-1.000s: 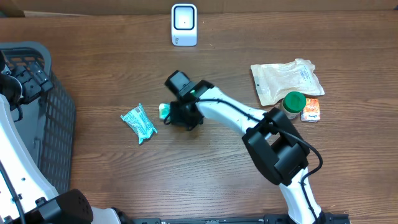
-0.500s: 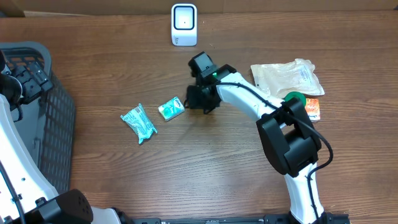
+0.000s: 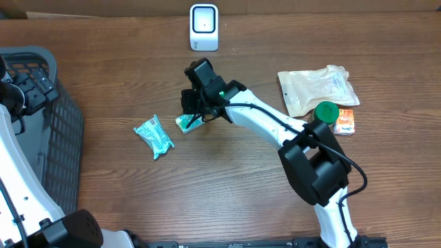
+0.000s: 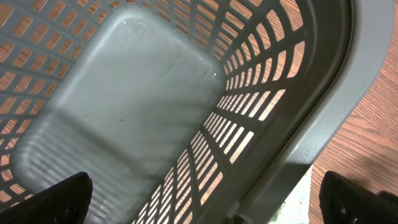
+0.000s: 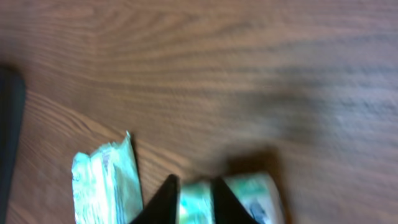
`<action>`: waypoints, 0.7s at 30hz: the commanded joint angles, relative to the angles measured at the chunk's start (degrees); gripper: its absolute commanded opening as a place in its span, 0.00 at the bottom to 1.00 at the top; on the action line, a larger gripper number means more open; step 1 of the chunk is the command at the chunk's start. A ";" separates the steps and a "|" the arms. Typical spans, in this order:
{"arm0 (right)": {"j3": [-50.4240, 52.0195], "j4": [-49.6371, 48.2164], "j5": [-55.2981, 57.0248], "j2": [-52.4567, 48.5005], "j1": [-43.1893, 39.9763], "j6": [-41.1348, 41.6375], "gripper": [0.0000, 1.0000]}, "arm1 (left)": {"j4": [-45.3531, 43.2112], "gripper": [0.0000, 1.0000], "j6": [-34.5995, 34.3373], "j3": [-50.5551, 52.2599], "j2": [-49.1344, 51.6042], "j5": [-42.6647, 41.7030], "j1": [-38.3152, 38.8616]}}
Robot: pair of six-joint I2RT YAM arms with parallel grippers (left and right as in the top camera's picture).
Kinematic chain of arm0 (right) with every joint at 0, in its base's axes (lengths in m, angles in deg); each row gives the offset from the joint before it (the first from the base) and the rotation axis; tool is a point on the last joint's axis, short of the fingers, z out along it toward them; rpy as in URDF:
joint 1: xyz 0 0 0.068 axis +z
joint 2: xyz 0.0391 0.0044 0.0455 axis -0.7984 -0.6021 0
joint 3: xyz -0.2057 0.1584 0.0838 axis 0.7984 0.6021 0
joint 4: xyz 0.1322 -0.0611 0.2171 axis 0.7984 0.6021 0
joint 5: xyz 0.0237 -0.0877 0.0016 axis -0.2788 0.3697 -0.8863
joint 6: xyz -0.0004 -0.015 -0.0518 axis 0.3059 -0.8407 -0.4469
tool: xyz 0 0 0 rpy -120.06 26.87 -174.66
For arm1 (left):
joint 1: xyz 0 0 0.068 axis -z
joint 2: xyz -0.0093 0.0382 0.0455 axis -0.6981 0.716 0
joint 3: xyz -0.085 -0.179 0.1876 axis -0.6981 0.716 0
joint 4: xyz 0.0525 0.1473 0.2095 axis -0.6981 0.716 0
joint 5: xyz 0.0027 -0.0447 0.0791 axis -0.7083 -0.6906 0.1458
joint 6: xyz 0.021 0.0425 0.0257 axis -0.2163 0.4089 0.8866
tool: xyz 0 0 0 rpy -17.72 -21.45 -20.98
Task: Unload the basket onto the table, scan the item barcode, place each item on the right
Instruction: 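Lower the right gripper over the teal packet and align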
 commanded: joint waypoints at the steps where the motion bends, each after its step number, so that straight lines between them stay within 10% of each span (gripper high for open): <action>1: -1.07 -3.32 0.74 -3.21 1.64 -1.20 0.41 | -0.04 0.99 -0.37 -0.39 0.20 -0.11 -0.09; 7: -1.07 -7.52 1.01 -4.24 3.76 -4.57 0.56 | -0.04 1.00 -0.37 -0.39 0.20 -0.11 -0.09; 21: -1.05 4.37 -3.06 -4.42 4.68 -4.52 0.50 | -0.04 0.99 -0.37 -0.39 0.20 -0.11 -0.09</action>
